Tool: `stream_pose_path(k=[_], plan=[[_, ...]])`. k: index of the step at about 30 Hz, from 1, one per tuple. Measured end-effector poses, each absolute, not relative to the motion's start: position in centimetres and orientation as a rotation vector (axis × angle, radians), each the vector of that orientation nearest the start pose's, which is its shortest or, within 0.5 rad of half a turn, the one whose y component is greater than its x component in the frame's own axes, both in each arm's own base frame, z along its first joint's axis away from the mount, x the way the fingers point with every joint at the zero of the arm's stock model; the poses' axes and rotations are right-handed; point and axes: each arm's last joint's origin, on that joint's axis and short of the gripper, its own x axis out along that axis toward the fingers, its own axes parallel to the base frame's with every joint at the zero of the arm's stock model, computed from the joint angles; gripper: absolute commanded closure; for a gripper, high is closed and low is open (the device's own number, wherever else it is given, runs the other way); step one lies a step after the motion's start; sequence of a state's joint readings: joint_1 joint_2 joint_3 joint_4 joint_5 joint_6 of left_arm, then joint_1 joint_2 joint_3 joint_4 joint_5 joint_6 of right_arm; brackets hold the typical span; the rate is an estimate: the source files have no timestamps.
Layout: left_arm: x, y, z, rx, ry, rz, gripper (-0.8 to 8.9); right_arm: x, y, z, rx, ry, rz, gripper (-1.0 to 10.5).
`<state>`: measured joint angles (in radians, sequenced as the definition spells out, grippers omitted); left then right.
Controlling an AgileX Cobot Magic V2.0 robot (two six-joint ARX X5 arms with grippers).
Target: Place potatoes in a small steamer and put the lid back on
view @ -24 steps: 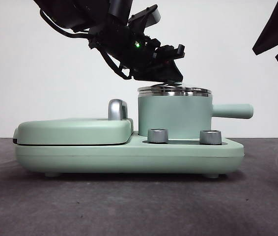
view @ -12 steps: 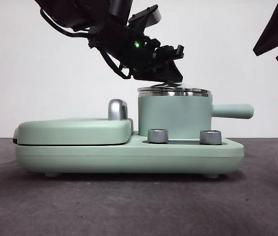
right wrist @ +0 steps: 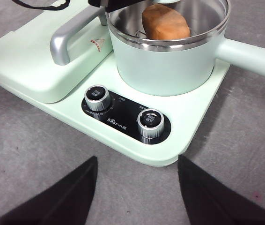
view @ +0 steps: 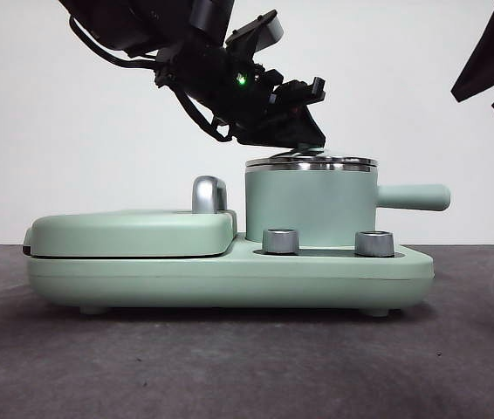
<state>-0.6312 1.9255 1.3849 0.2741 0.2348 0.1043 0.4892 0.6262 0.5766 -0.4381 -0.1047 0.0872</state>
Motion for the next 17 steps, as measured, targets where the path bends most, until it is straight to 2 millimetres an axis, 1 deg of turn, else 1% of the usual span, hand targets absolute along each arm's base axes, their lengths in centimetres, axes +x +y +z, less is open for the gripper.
stream_pose_path(k=[9, 11, 13, 15, 17], plan=[[35.60, -26.86, 25.06, 0.151, 0.226, -0.876, 7.99, 12.11, 6.79, 26.02, -0.013, 0.517, 0.559, 6.8], [35.60, -26.86, 25.07, 0.151, 0.225, -0.876, 7.02, 12.11, 6.79, 26.02, -0.013, 0.517, 0.559, 6.8], [35.61, -26.86, 25.06, 0.150, 0.225, -0.875, 5.76, 12.11, 6.79, 26.02, -0.013, 0.517, 0.559, 6.8], [35.60, -26.88, 24.97, 0.147, 0.233, -0.881, 5.37, 12.11, 6.79, 26.02, -0.013, 0.517, 0.559, 6.8], [35.53, -26.94, 24.91, 0.148, 0.239, -0.886, 5.35, 12.11, 6.79, 26.02, -0.013, 0.517, 0.560, 6.8]])
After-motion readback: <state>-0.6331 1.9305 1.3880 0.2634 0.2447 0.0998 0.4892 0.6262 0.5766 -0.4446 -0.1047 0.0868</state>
